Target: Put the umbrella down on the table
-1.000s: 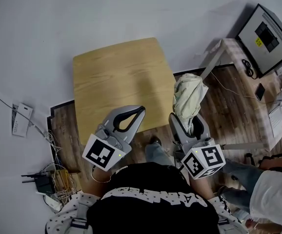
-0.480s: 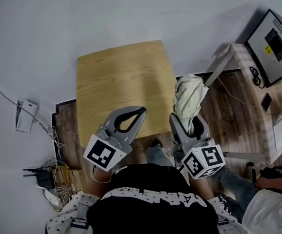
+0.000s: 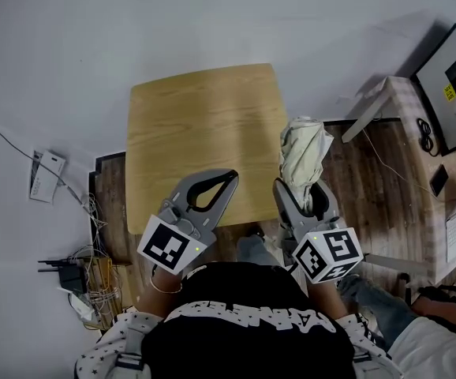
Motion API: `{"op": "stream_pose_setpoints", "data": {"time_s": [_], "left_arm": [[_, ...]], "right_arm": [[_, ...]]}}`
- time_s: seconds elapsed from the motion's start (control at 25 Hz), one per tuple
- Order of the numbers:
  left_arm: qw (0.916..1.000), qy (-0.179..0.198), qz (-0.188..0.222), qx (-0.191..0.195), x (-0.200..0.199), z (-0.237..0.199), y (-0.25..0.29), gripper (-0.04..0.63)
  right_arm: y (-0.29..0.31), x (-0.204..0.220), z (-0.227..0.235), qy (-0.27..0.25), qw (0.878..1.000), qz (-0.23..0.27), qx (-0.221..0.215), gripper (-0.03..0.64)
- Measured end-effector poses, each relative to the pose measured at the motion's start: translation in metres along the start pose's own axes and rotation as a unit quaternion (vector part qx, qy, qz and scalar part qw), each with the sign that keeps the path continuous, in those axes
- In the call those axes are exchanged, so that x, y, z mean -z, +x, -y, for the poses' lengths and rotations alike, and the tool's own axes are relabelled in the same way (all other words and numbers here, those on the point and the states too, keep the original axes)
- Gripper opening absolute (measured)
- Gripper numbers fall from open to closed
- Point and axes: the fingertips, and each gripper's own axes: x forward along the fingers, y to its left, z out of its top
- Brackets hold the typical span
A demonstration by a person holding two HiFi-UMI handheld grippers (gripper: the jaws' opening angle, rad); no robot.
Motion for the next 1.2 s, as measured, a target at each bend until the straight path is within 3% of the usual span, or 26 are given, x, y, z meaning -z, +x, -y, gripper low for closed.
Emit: {"op": "stream_pose_setpoints", "data": {"time_s": [0.56,1.2], "left_arm": [[0.9993,-0.005,-0.012,-0.036,0.016,-0.016,0.037,0.000],[0.9989,-0.014,-0.032,-0.032,0.042,-0.048,0.028,0.000]], "right_arm": [[0.040,0.011,0.036,-0.006,0.999,-0.042,-0.029,0.276],[0.083,0.059,0.042,-0.013,0.994,-0.104,0.005,0.276]]}}
